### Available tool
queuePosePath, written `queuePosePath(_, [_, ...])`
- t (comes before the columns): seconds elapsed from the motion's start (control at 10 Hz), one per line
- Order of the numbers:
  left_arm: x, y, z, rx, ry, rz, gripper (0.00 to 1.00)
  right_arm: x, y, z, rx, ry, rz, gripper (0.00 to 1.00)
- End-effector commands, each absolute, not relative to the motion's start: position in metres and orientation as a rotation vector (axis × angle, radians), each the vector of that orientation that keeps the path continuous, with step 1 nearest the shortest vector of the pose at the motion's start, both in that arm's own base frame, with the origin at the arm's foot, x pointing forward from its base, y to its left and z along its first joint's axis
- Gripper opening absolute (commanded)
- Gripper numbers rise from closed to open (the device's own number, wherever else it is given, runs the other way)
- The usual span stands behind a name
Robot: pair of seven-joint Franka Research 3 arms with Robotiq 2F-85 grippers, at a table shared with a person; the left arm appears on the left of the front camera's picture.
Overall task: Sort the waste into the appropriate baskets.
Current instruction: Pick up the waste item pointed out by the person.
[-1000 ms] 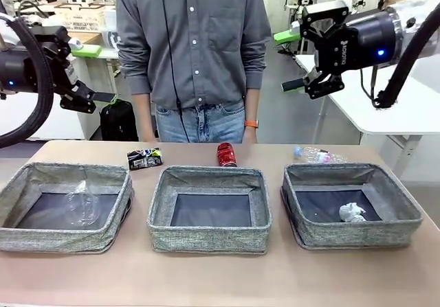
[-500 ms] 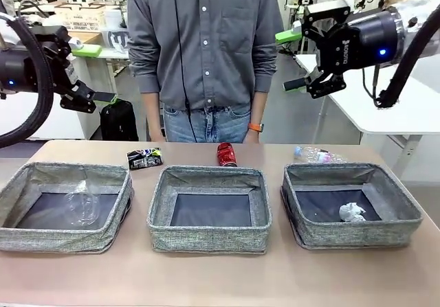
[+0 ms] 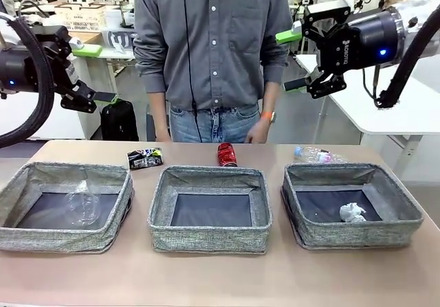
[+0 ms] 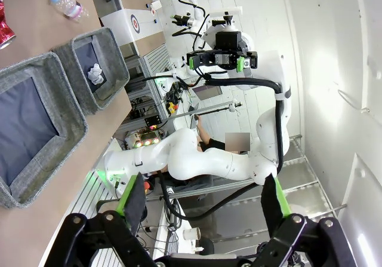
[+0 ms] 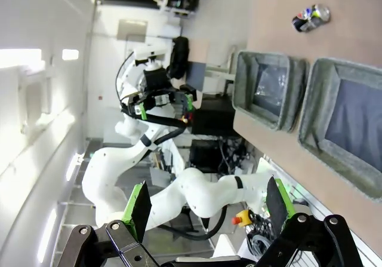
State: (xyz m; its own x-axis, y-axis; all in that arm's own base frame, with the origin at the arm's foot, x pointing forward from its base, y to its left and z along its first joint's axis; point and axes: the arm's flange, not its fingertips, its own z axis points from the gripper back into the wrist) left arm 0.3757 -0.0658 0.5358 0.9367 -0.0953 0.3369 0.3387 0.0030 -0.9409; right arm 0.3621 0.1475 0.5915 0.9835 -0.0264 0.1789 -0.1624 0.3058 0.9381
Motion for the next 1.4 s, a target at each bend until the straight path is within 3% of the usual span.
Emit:
queuePosePath(0.0, [0.374,-0.068,0.541,-1.551,-0.196,-0.331,0.99,0.362,0.149,0.595,1.245,-0.162,0.071,1.00])
queuePosePath(1.2, [0.374,-0.068,0.541,-1.551,-0.196,-0.331,0.99,0.362,0.147,0.591,1.258,-0.172,0.090,1.00])
queuePosePath(1.3, [0.374,-0.068,0.541,-1.551,-0.196,-0.331,0.99,0.365,0.153,0.579,0.674,-0.498,0.140,1.00])
